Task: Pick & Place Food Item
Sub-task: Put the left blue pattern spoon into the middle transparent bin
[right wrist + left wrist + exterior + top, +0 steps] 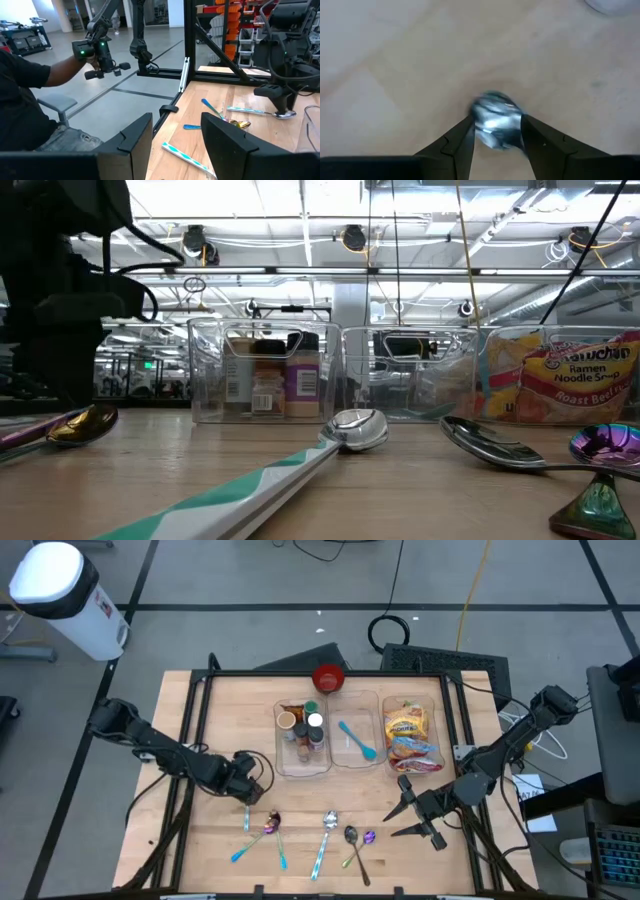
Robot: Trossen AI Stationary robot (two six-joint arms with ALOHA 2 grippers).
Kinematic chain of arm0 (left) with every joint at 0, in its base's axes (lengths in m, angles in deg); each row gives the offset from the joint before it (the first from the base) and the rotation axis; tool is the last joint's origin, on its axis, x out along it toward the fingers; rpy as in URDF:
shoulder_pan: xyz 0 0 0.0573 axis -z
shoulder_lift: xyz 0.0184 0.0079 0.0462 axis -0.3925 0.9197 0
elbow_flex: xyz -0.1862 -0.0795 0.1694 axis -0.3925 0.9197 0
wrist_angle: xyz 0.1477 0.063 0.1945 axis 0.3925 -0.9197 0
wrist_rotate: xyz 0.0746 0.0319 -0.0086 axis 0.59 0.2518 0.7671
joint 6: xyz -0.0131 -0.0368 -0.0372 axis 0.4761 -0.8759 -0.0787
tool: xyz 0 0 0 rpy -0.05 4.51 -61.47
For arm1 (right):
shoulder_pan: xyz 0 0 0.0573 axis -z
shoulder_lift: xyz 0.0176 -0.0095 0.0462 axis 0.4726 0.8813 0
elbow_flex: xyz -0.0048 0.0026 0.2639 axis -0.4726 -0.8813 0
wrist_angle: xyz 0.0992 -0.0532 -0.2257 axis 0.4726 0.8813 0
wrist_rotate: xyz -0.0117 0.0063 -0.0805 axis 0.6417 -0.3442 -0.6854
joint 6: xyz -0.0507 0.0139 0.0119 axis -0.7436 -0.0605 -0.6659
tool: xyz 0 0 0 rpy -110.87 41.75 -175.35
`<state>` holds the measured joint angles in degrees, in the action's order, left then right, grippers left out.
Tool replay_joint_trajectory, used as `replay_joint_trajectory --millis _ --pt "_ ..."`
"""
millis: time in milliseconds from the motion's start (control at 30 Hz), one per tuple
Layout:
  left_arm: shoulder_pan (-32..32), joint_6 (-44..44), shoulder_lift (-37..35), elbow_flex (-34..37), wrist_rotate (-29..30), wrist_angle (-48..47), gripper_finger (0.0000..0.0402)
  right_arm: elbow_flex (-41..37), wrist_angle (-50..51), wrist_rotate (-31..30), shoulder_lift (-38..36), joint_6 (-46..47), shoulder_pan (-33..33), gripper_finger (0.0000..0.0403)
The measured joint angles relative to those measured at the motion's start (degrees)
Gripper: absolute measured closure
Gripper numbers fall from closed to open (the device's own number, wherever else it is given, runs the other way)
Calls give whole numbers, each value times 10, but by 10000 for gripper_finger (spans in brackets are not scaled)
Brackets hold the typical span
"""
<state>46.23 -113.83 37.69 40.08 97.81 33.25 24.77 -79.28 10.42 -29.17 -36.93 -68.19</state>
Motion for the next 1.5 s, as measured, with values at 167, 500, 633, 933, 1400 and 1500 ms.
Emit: replay_joint_trajectory --millis 167,500,633,933,1400,1500 --pt "4 -62 1 0 -81 42 234 0 0 0 0 0 0 243" --pt "50 -201 15 -2 -63 77 234 0 0 0 0 0 0 243" --pt "61 -235 43 -3 -70 70 234 0 0 0 0 0 0 243" --pt "65 -247 93 -8 -65 74 270 0 0 0 0 0 0 243" --pt "85 -238 74 -10 -20 51 384 0 0 0 0 0 0 243" --pt "107 -222 52 -31 45 25 388 0 0 0 0 0 0 243"
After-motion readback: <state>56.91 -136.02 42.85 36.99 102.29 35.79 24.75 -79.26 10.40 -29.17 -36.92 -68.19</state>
